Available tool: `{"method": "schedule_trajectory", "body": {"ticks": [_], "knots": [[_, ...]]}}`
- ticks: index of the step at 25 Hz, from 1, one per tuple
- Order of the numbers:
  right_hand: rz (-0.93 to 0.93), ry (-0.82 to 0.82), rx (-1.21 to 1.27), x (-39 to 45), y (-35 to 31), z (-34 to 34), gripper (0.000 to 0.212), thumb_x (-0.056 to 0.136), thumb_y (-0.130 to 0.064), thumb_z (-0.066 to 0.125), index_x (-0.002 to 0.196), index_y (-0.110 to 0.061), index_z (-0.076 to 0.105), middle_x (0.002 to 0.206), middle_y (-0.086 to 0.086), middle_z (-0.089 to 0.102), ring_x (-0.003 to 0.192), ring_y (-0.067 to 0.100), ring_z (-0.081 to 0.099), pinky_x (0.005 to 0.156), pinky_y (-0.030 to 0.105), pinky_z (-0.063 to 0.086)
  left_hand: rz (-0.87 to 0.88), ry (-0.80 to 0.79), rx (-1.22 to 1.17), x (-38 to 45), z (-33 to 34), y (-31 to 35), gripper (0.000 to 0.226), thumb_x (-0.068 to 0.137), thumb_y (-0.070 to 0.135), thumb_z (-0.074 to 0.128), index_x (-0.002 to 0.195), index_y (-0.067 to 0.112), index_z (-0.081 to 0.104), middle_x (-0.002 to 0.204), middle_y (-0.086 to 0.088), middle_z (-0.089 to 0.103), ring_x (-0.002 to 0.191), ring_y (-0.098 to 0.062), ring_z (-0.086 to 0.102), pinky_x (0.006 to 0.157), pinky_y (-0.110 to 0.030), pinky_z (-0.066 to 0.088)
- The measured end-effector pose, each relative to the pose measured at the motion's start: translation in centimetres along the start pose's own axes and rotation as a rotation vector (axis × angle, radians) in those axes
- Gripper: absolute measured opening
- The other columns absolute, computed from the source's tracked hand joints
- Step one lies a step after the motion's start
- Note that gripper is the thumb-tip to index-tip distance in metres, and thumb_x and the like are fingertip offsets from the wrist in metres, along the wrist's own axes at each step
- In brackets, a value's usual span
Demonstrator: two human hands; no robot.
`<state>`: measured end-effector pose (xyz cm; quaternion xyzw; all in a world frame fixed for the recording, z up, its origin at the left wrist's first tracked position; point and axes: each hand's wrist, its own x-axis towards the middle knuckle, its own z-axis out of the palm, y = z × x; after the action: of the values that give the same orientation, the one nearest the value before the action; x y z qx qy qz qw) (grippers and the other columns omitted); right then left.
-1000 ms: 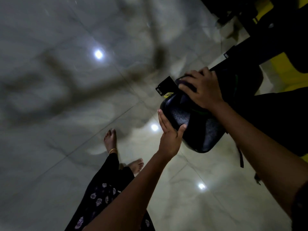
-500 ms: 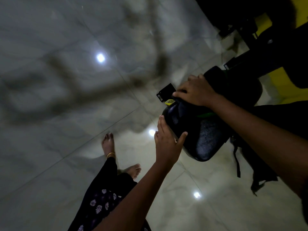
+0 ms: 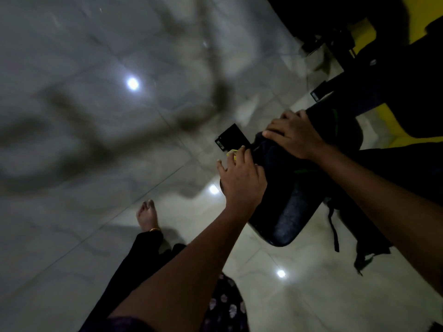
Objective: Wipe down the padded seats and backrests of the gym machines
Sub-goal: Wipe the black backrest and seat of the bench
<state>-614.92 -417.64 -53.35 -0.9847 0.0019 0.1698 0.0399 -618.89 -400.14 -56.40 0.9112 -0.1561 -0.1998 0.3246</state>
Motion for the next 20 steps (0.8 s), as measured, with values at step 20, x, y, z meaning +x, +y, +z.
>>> {"method": "schedule_trajectory", "body": {"ticks": [20], "knots": [[-0.191, 0.022, -0.118, 1.3, 4.8, -0.1, 0.058, 0.086, -0.056, 0.027, 0.087, -0.018, 0.071, 0.089, 0.005, 0.07, 0.095, 0.03, 0.055, 0.084, 0.043, 0.032, -0.071, 0.105, 0.245, 1.8, 2.2, 2.1, 0.045, 0.089, 0.037, 0.034, 0.112, 0.012, 0.063, 0.1, -0.004, 0.066, 0.085, -0.024, 0.061, 0.078, -0.034, 0.041]]}}
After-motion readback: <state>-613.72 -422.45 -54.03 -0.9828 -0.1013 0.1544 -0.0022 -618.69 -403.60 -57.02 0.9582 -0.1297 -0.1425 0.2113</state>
